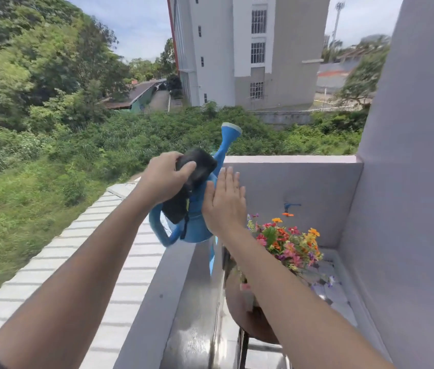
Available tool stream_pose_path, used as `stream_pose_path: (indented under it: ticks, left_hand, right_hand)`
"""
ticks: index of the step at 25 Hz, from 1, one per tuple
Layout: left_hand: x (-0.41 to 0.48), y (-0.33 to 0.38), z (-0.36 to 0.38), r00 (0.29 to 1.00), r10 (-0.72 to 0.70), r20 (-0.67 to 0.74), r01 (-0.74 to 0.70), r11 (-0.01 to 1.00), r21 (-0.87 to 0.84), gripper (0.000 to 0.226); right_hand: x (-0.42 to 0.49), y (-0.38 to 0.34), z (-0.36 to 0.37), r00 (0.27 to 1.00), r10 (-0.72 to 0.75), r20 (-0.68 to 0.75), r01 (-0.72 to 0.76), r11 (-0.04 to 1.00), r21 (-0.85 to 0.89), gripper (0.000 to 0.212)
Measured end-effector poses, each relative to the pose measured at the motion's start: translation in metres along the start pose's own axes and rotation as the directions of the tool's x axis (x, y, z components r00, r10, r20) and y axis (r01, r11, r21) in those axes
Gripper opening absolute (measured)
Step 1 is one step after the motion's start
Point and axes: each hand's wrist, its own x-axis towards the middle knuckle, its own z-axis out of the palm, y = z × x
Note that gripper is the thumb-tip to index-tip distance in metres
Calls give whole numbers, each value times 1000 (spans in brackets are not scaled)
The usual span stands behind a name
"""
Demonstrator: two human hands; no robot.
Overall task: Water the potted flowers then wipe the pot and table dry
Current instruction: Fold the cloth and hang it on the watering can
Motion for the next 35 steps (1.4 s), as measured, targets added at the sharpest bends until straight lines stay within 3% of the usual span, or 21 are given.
stream_pose_path:
  ticks: [4, 9, 14, 17, 21, 26, 30, 35]
  left_hand:
    - [35, 77, 22, 990, 138, 15, -134, 979, -153, 28]
    - [41, 187, 115, 975, 216, 59, -183, 921, -342, 29]
    - [24, 265, 241, 973, 184, 143, -120, 922, -368, 26]
    - [-9, 287, 323, 973, 119, 197, -48, 943, -330, 27]
    - [-64, 274, 429, 960, 15, 278, 75, 949, -307, 26]
    - [-157, 218, 586, 911, -98, 401, 216, 941, -260, 21]
    - [-238, 147, 713, 871, -201, 449, 316, 928, -197, 19]
    - [-328, 57, 866, 825, -295, 482, 399, 908, -127, 32]
  right_hand:
    - [26, 42, -79, 988, 41, -150, -60, 991, -122, 58]
    - [24, 155, -174, 962, 158, -222, -223, 924, -309, 59]
    - [2, 282, -225, 952, 279, -127, -307, 862, -402, 58]
    - [-26, 366, -219, 932, 360, -37, -337, 823, -457, 57]
    - [-74, 454, -174, 878, 469, 96, -383, 809, -446, 55]
    - [-155, 588, -64, 792, 570, 221, -437, 780, -447, 56]
    - [-227, 686, 46, 776, 570, 270, -410, 781, -470, 114]
    - [-307, 804, 188, 699, 610, 374, -409, 769, -491, 124]
